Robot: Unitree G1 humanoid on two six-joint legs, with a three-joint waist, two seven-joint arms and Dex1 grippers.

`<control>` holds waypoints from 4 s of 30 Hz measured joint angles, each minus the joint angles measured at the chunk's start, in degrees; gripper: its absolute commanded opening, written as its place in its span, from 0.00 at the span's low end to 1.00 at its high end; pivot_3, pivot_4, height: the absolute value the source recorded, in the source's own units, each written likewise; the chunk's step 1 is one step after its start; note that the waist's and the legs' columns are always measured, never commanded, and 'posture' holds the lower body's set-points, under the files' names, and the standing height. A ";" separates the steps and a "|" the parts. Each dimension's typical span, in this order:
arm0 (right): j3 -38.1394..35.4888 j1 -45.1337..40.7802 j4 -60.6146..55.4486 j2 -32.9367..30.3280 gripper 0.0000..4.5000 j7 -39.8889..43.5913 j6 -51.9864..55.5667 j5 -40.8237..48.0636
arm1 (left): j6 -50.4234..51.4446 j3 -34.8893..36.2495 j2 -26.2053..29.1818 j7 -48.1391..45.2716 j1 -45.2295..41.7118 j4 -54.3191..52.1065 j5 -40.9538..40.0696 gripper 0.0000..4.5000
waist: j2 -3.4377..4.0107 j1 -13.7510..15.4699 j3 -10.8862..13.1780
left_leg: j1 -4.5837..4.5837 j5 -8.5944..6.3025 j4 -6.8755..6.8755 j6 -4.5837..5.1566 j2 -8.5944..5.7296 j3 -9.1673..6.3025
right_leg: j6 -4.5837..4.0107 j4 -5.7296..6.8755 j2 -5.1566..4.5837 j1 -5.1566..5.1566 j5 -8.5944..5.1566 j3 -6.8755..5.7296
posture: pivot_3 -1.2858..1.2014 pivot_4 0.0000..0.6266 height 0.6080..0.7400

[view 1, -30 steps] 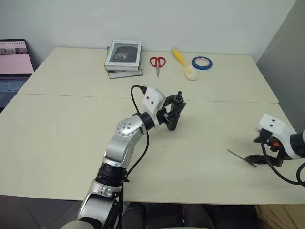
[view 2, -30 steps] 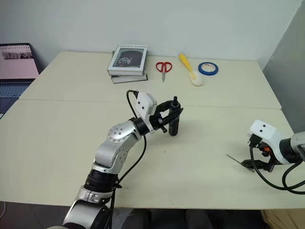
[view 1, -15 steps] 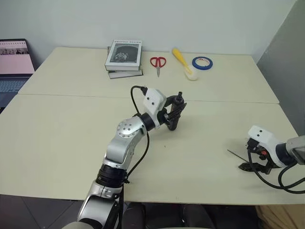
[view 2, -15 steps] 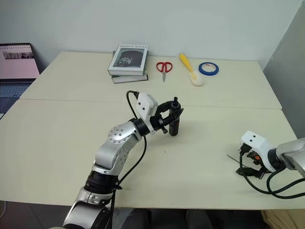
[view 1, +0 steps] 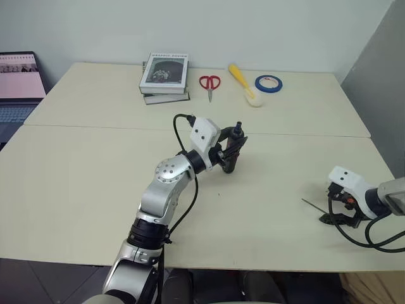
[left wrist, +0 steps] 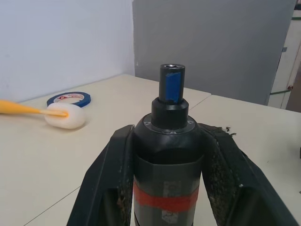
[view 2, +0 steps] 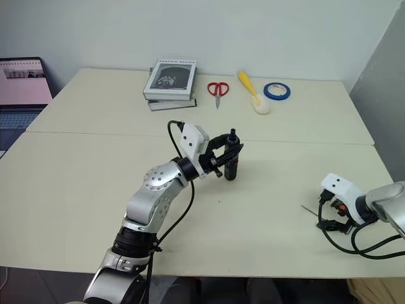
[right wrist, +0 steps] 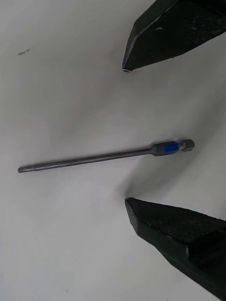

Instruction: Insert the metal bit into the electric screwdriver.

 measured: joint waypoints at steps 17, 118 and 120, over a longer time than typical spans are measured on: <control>0.50 1.81 -2.76 -0.17 0.14 3.15 -2.81 -3.93 | -0.01 0.02 0.04 0.07 0.00 0.11 0.01 0.36 | -0.06 0.01 -0.04 | 0.02 0.00 0.01 0.00 0.00 -0.03 | 0.02 0.00 0.00 0.03 0.01 -0.02 | 0.52 0.24 1.00; -6.18 -18.75 -17.84 68.08 0.00 -49.44 -18.51 0.66 | 0.16 -1.25 -4.61 19.41 6.90 -8.73 9.62 0.36 | 0.04 -1.15 0.05 | -0.16 0.00 -0.16 0.00 0.04 -0.14 | -0.09 0.06 0.03 -0.23 -0.04 -0.08 | 0.52 0.24 1.00; -5.96 -18.73 -17.80 68.35 0.00 -49.60 -18.81 -0.15 | 0.04 -1.27 -4.81 19.69 6.90 -8.62 9.76 0.36 | 0.04 -1.16 0.05 | -0.17 0.00 -0.16 0.00 0.04 -0.14 | -0.09 0.05 0.03 -0.24 -0.04 -0.08 | 0.52 0.24 1.00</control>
